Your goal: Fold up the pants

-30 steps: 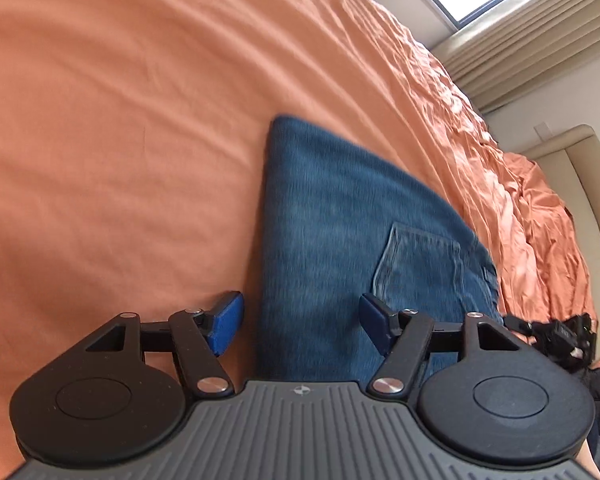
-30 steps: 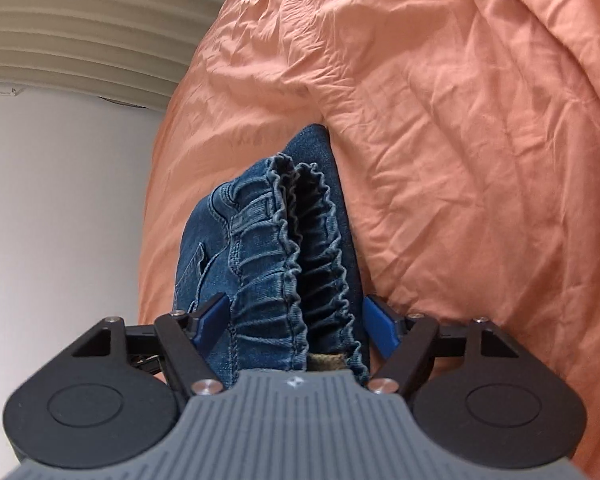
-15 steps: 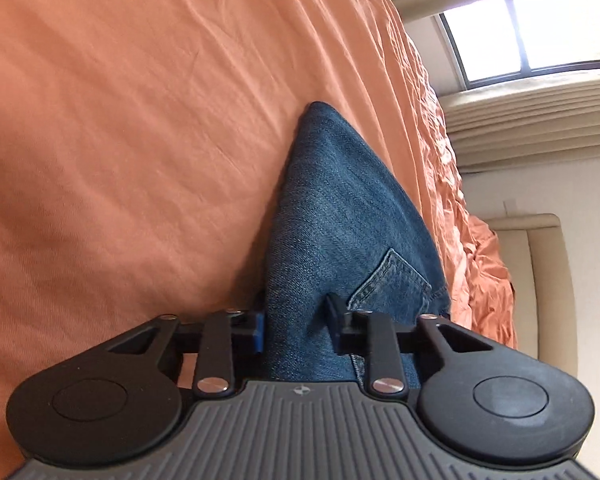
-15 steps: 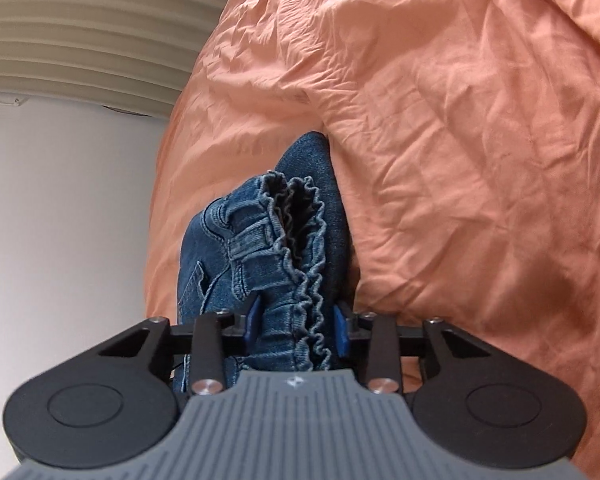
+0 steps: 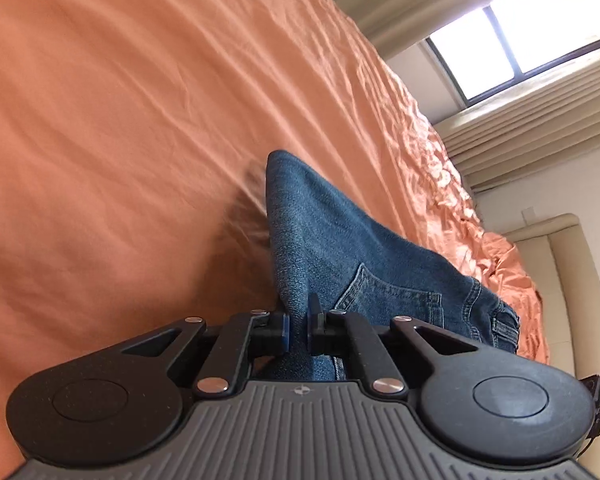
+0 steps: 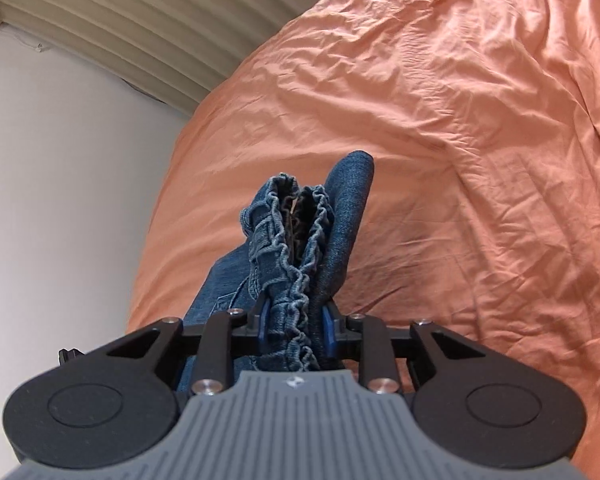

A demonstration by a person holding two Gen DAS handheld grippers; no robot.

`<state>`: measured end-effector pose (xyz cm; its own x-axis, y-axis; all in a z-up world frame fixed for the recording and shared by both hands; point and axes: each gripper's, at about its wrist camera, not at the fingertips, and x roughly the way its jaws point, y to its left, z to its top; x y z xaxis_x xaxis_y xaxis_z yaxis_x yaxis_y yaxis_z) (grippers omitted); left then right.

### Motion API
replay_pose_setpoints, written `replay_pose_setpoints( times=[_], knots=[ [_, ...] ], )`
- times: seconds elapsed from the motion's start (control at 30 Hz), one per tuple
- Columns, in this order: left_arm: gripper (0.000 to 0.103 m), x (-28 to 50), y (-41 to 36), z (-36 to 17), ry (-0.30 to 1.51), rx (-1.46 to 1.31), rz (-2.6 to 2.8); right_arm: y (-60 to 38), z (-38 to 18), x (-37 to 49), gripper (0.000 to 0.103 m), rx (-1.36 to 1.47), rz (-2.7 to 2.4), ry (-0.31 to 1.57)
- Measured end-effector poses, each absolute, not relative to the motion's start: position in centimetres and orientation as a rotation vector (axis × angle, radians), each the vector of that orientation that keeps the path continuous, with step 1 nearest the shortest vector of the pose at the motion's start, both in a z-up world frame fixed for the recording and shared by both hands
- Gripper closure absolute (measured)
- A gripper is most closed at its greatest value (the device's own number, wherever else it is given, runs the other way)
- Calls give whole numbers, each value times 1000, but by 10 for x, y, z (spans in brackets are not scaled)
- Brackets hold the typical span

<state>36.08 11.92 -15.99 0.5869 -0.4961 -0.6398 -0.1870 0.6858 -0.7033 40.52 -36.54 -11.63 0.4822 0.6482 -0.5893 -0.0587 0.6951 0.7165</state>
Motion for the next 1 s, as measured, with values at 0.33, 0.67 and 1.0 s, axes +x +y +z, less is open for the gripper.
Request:
replay_pose_setpoints(
  times=[0.33,0.67,1.0],
  knots=[
    [96,315,220,-106,869,-771,-145,-245,-84,393,82,664,602,958],
    [96,310,319,-67,857,-644,-44,-129,-108,402,82,751,714,973],
    [96,351,343,-121,956,-502,-16,-91,-193,422,82,812,656,1022]
  ],
)
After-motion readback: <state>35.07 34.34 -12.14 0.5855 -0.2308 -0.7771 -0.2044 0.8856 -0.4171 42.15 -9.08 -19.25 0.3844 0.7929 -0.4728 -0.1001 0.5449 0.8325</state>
